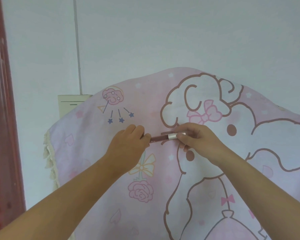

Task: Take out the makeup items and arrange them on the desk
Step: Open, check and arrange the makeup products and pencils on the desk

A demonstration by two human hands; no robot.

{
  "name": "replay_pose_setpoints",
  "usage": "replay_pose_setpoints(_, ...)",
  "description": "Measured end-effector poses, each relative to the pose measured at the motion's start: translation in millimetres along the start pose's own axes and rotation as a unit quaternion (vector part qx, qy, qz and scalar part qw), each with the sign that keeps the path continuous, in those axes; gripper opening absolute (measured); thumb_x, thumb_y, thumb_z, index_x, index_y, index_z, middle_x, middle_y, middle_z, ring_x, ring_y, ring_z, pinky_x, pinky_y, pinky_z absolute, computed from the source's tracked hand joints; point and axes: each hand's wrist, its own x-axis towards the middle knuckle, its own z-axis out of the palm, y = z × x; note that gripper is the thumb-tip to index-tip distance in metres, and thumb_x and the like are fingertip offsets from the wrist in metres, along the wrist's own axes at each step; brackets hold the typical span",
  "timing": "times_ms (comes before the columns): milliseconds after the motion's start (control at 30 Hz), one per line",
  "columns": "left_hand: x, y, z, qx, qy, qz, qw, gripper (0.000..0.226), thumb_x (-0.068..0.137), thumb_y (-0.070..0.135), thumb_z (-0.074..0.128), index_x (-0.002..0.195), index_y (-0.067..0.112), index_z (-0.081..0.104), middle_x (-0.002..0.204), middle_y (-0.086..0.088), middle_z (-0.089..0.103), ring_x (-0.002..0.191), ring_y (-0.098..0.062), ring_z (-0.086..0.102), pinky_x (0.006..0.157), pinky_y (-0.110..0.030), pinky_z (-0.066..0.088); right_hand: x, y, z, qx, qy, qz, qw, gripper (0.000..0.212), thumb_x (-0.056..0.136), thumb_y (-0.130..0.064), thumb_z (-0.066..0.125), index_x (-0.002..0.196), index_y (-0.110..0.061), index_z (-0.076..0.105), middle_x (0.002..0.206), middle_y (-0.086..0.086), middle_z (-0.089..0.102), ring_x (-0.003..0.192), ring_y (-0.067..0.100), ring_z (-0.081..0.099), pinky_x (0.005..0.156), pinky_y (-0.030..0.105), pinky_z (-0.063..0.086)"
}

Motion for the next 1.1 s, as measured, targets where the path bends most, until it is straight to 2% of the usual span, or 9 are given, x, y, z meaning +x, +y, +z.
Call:
replay_pose_setpoints(133, -9, 6, 0, -0.016, -0.025, 0.003, 1.0, 0.026, 0.05, 0.021, 0.088, 0.06, 0.009, 0.067, 0.053, -0.002, 0.052, 0.043, -0.016, 0.048, 0.034, -0.015, 0.031, -8, 11, 2, 0.034, -0.025, 0.024, 0.999, 0.023, 0.088, -0.005, 0.054, 0.087, -0.026, 0.062, 0.071, -0.001, 0.062, 0.057, 0.007, 0.059, 0.059, 0.023, 0.047)
replay_pose_setpoints(333, -59, 39, 8, -0.081, -0.078, 0.012, 0.994, 0.024, 0.052, 0.019, 0.088, 0.061, 0.009, 0.068, 0.056, -0.003, 0.054, 0.045, -0.019, 0.054, 0.034, -0.015, 0.035, -43, 52, 22, 0.092, -0.055, 0.035, 0.994, 0.021, 0.089, 0.0, 0.05, 0.079, -0.015, 0.061, 0.051, -0.005, 0.061, 0.044, 0.004, 0.055, 0.049, 0.014, 0.047)
replay_pose_setpoints(433, -104, 69, 11, -0.164, -0.144, -0.015, 0.976, 0.014, 0.072, 0.02, 0.073, 0.075, 0.007, 0.069, 0.068, -0.006, 0.058, 0.059, -0.025, 0.06, 0.041, -0.022, 0.038, -77, 88, 40, 0.107, -0.099, 0.073, 0.987, 0.03, 0.084, 0.013, 0.049, 0.076, -0.014, 0.059, 0.052, -0.008, 0.063, 0.051, 0.001, 0.059, 0.053, 0.013, 0.05)
replay_pose_setpoints(500, -131, 93, 12, -0.212, -0.287, -0.07, 0.932, 0.023, 0.092, 0.026, 0.051, 0.104, 0.011, 0.063, 0.096, -0.006, 0.056, 0.089, -0.026, 0.057, 0.063, -0.032, 0.045, -103, 114, 56, 0.116, -0.127, 0.128, 0.977, 0.034, 0.082, 0.019, 0.048, 0.074, -0.012, 0.059, 0.053, -0.008, 0.063, 0.052, -0.001, 0.06, 0.054, 0.013, 0.051)
replay_pose_setpoints(567, -159, 115, 22, -0.229, -0.397, -0.098, 0.883, 0.034, 0.097, 0.034, 0.035, 0.122, 0.018, 0.052, 0.111, -0.001, 0.048, 0.102, -0.019, 0.049, 0.079, -0.029, 0.041, -127, 137, 73, 0.115, -0.154, 0.187, 0.963, 0.037, 0.081, 0.021, 0.048, 0.076, -0.014, 0.06, 0.066, 0.001, 0.062, 0.056, 0.002, 0.062, 0.055, 0.013, 0.052)
replay_pose_setpoints(700, -200, 153, 39, -0.272, -0.489, -0.111, 0.822, 0.034, 0.098, 0.033, 0.033, 0.121, 0.016, 0.053, 0.113, -0.002, 0.049, 0.099, -0.019, 0.051, 0.079, -0.027, 0.041, -162, 173, 99, 0.135, -0.173, 0.279, 0.935, 0.04, 0.083, 0.011, 0.053, 0.094, -0.027, 0.057, 0.098, 0.0, 0.057, 0.078, 0.02, 0.058, 0.064, 0.018, 0.052)
replay_pose_setpoints(800, -236, 180, 53, -0.286, -0.559, -0.125, 0.768, 0.033, 0.099, 0.031, 0.033, 0.118, 0.014, 0.055, 0.108, -0.004, 0.048, 0.099, -0.02, 0.053, 0.075, -0.024, 0.036, -189, 204, 111, 0.122, -0.165, 0.341, 0.917, 0.037, 0.086, 0.0, 0.056, 0.101, -0.033, 0.053, 0.106, 0.0, 0.054, 0.088, 0.021, 0.057, 0.076, 0.027, 0.05)
replay_pose_setpoints(933, -280, 218, 62, -0.289, -0.656, -0.136, 0.684, 0.034, 0.099, 0.028, 0.035, 0.118, 0.007, 0.053, 0.115, -0.009, 0.05, 0.107, -0.025, 0.052, 0.086, -0.03, 0.041, -227, 251, 122, -0.002, -0.215, 0.426, 0.879, 0.03, 0.088, -0.005, 0.055, 0.117, -0.011, 0.055, 0.098, 0.001, 0.058, 0.092, 0.02, 0.057, 0.088, 0.037, 0.048)
replay_pose_setpoints(1100, -309, 255, 71, -0.268, -0.714, -0.182, 0.62, 0.035, 0.099, 0.027, 0.035, 0.115, 0.002, 0.055, 0.118, -0.013, 0.055, 0.105, -0.027, 0.057, 0.083, -0.033, 0.047, -262, 287, 133, -0.208, -0.326, 0.424, 0.819, 0.032, 0.093, -0.018, 0.047, 0.123, -0.011, 0.053, 0.119, 0.007, 0.059, 0.102, 0.021, 0.055, 0.091, 0.026, 0.041)
